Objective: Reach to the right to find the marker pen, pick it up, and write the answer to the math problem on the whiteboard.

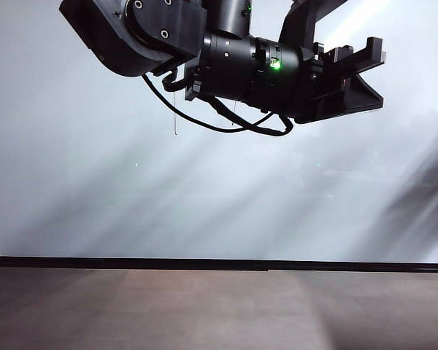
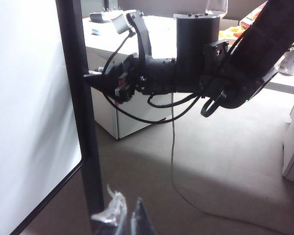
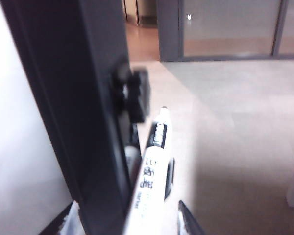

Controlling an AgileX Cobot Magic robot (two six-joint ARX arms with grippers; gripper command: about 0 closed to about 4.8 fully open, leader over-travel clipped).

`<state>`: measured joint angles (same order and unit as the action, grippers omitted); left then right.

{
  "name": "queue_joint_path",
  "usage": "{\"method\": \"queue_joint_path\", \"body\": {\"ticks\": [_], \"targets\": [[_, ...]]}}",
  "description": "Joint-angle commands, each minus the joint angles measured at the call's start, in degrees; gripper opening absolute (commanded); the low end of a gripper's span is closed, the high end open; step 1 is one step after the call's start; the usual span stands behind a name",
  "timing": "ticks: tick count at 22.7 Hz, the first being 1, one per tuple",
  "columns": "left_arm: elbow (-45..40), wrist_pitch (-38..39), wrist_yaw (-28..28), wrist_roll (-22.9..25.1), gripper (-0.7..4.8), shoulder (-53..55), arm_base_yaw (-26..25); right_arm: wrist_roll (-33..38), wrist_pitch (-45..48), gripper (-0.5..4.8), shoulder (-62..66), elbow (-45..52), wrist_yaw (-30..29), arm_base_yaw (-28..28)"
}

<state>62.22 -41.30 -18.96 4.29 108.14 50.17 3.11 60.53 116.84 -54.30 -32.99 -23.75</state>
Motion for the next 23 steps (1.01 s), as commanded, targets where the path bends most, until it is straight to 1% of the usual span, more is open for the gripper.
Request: {"method": "queue_joint_path", "body": {"ticks": [1,8,9,10,17,20,21,23], "targets": [[0.22,-0.72,-0.24,0.2,0.27,-0.13,0.09,-0.17,1.22,2.52,-0.33,-0.17,1.38,0.0],[0.22,-0.74,-0.24,0.2,0.27,-0.13,0.09,-0.15,0.94,2.52,-0.33,-0.17,1.38,0.02],[0.22,-0.72,-0.24,0.2,0.27,-0.13,0.09,-0.17,0.61,2.47,-0.33,-0.17,1.33,0.02],[0.22,-0.72,-0.24,0.2,0.27,-0.13,0.09,-0.17,0.15,2.32,-0.33,-0.17,1.33,0.02],[0.22,-0.72,-0.24,0.2,0.27,-0.13,0.09,-0.2,-0.44,2.26,-0.33,-0.2,1.38,0.02],[0.22,-0.74,-0.24,0.2,0.27,-0.13,0.09,-0.24,-0.26,1.54,-0.33,-0.2,1.4,0.0],[0.22,-0.74,-0.24,0.2,0.27,-0.13,0.09,-0.24,-0.22,1.1,-0.33,-0.22,1.68,0.02],[0.22,-0.7,-0.24,0.2,0.27,-0.13,0.09,-0.35,-0.2,-0.12,-0.33,-0.22,2.91,0.02]]}}
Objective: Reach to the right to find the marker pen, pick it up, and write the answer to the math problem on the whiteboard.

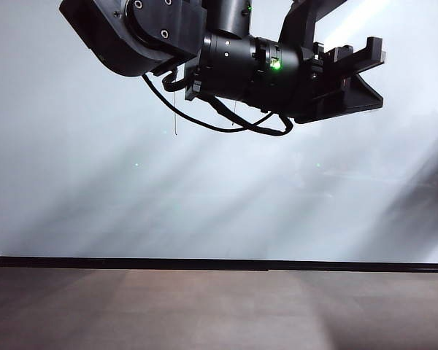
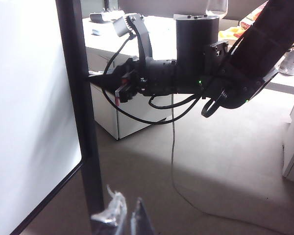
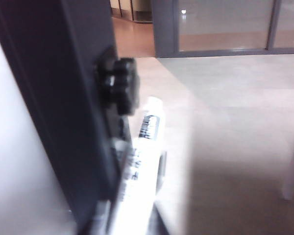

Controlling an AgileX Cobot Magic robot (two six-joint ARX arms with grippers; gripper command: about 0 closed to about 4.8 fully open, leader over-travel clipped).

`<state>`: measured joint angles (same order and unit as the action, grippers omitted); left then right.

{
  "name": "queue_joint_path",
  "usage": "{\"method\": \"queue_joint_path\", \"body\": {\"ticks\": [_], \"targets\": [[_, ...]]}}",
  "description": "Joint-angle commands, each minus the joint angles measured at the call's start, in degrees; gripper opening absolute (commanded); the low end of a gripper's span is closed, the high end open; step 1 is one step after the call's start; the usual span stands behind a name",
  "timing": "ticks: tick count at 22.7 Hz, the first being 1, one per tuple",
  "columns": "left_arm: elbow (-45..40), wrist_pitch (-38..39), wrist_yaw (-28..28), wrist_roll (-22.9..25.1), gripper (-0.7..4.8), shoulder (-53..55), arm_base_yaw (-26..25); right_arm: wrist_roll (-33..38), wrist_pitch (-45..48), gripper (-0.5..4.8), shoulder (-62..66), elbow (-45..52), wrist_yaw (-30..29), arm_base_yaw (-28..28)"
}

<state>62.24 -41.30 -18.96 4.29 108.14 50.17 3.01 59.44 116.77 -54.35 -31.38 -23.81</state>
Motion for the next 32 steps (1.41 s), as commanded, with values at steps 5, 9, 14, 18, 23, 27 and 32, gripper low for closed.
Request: {"method": "queue_joint_path", "body": {"ticks": [5,9,14,18,23,27,32], "targets": [[0.2,-0.74,-0.24,0.2,0.27,-0.13,0.09,0.42,3.23,-0.09,-1.27,-0.15,1.38,-0.2],[0.2,-0.72,-0.24,0.2,0.27,-0.13,0.09,4.96,3.06,-0.09,-13.55,2.6,5.38,-4.48],[0.2,-0.63,-0.24,0.2,0.27,-0.13,0.09,11.85,-2.97,-0.09,-34.77,13.29,11.04,-9.22],[0.2,-0.76,-0.24,0.2,0.27,-0.13,0.09,13.97,-15.02,-0.09,-54.03,23.04,12.63,-6.43],[0.2,-0.24,-0.2,0.2,0.27,-0.13,0.09,13.92,-37.88,-0.09,-78.62,27.52,22.43,10.25],[0.2,-0.28,-0.2,0.2,0.27,-0.13,0.09,14.38,-43.17,-0.09,-83.49,27.45,24.85,21.68],[0.2,-0.26,-0.2,0.2,0.27,-0.13,0.09,14.38,-46.36,-0.09,-83.49,27.43,26.77,26.86]]}}
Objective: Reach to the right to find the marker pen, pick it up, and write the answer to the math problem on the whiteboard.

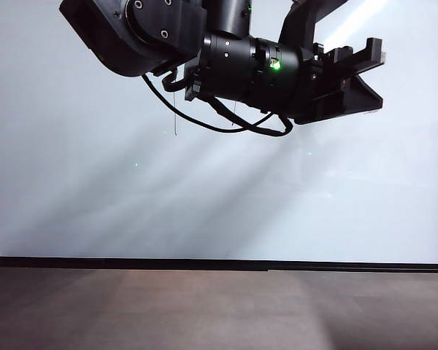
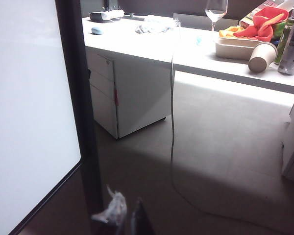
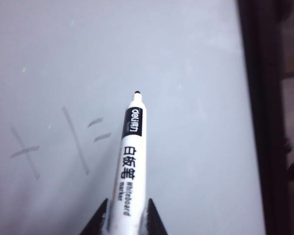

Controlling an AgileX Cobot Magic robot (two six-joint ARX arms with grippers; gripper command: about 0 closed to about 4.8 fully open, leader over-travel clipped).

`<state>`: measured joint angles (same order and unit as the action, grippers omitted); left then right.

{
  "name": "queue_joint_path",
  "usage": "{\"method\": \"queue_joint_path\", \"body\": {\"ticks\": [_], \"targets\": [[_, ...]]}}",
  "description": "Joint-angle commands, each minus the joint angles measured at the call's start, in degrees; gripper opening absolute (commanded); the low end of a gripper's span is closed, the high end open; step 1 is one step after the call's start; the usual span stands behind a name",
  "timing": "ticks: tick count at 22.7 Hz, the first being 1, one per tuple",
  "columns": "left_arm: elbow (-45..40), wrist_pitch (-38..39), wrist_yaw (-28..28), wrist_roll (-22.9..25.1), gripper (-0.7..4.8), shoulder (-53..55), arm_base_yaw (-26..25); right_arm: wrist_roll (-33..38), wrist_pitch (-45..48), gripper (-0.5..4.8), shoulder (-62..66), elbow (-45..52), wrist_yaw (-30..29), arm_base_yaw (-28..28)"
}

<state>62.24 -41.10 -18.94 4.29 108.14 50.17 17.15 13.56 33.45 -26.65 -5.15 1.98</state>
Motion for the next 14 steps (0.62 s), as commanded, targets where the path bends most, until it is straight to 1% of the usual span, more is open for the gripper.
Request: {"method": "queue_joint_path", "body": {"ticks": [1,7,11,14], "targets": [[0.2,-0.46,-0.22,0.2,0.27,-0.13,0.09,0.24,-1.01,-0.09,-0.2,-0.26,0.55,1.38],[0.2,-0.48,-0.22,0.2,0.27,-0.13,0.09,-0.79,-4.55,-0.09,-0.2,-0.26,0.39,1.49],[0.2,-0.5,-0.22,0.2,0.27,-0.13,0.09,-1.01,-4.33,-0.09,-0.2,-0.26,0.22,1.51],[0.2,-0.44,-0.24,0.2,0.27,-0.13,0.09,-1.01,-4.2,-0.09,-0.17,-0.26,-1.33,1.51]]}}
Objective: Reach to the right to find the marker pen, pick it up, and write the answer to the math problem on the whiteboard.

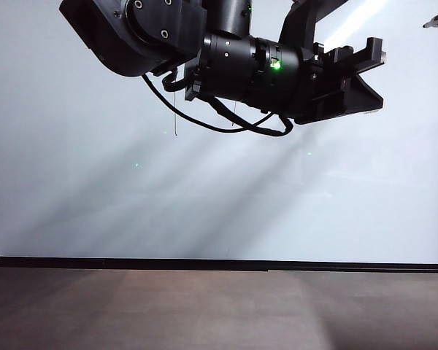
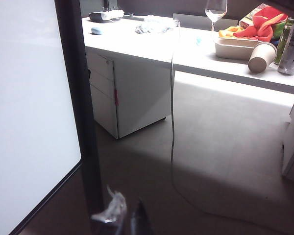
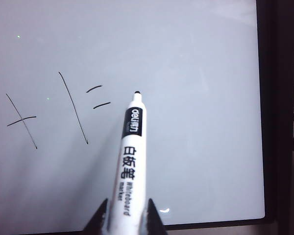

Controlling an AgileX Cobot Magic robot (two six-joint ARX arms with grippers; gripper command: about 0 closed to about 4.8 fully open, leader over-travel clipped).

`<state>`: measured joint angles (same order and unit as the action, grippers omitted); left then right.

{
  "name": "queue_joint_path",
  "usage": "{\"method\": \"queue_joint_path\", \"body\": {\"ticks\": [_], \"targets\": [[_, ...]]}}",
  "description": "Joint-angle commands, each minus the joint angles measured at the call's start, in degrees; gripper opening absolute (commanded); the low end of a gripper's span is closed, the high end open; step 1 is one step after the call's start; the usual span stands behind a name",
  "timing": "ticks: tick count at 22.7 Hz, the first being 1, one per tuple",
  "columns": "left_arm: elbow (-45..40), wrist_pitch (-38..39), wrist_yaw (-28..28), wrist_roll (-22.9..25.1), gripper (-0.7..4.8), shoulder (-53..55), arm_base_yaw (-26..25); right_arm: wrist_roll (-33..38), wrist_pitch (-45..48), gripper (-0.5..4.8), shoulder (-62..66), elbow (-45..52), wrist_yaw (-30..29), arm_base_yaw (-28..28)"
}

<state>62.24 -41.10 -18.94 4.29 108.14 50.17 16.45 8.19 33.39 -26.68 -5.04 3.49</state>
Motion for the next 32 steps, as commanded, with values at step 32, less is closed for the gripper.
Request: {"method": "queue_joint_path", "body": {"ticks": [32], "targets": [[0.2,-13.05,24.26,0.17,0.27,-0.13,-2.82,-9.03,20.46,-0.09,27.78,-8.59,-13.2,-0.13]]}}
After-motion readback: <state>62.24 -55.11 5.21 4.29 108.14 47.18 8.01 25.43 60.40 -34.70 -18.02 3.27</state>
